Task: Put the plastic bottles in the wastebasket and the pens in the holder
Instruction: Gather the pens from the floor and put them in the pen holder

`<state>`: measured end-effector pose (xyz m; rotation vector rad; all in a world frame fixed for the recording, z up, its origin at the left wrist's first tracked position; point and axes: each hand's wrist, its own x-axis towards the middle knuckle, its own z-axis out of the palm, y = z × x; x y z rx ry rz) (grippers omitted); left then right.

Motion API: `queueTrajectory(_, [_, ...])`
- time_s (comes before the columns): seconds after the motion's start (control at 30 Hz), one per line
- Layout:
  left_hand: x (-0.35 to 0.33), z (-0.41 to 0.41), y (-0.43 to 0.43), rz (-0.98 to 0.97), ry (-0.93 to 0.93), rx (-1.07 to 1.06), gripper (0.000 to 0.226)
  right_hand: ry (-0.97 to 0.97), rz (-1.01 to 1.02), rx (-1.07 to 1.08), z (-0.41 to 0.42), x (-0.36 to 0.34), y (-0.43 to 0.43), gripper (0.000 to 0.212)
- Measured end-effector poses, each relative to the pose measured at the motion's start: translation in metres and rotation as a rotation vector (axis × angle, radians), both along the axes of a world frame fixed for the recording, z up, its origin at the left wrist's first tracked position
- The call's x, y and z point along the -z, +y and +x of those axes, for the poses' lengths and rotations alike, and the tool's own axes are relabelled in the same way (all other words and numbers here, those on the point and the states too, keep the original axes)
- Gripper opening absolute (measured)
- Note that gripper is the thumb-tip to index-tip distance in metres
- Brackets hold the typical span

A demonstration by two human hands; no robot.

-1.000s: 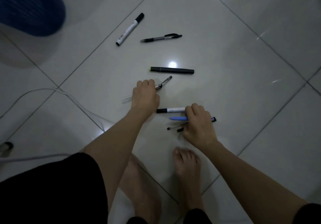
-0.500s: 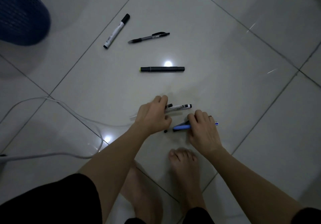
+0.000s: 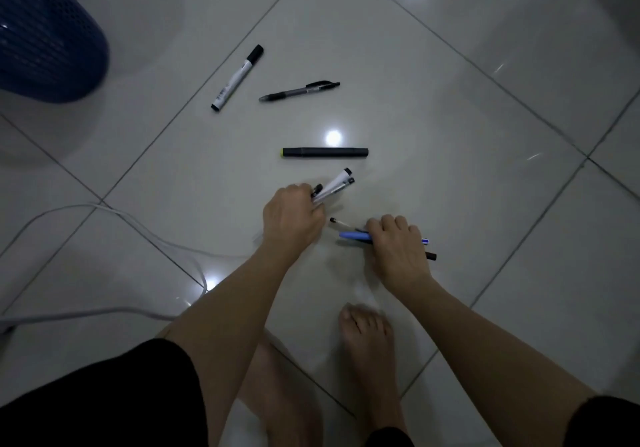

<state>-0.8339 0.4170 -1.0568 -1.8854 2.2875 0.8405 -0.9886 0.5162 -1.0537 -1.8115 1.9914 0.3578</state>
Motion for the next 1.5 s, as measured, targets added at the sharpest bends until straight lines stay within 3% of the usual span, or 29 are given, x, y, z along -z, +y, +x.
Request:
queueTrajectory(0.17, [-0.009, 0.021, -0.038, -0.117, 0.07, -0.22, 0.021, -0.011, -0.115, 0.016, 0.0, -0.007, -0.05, 0.026])
queueTrajectory(0.4, [-0.005, 0.047, -0.107, -0.218, 0.078, -0.361, 0.03, -0.067, -0.323, -0.048, 0.02, -0.005, -0.157, 0.024])
queueTrajectory(0.67, [0.01, 0.053, -0.171, -0.192, 0.002, -0.274, 0.036, 0.042, -0.316, -0.211, 0.044, 0.008, -0.238, 0.028])
queueTrajectory(1.0, [0.012, 0.048, -0.182, -0.056, -0.117, -0.278, 0.026, 0.097, -0.211, -0.12, 0.049, 0.029, -0.242, 0.018])
queueTrajectory(1.3, [-0.018, 0.064, -0.13, 0.029, -0.01, -0.589, 0.031, 0.068, -0.169, -0.151, 0.044, -0.001, -0.211, 0.016])
queueTrajectory(1.5, [-0.02, 0.072, -0.087, 0.102, 0.082, -0.649, 0.025, 0.117, -0.115, -0.182, 0.051, -0.003, -0.179, 0.018])
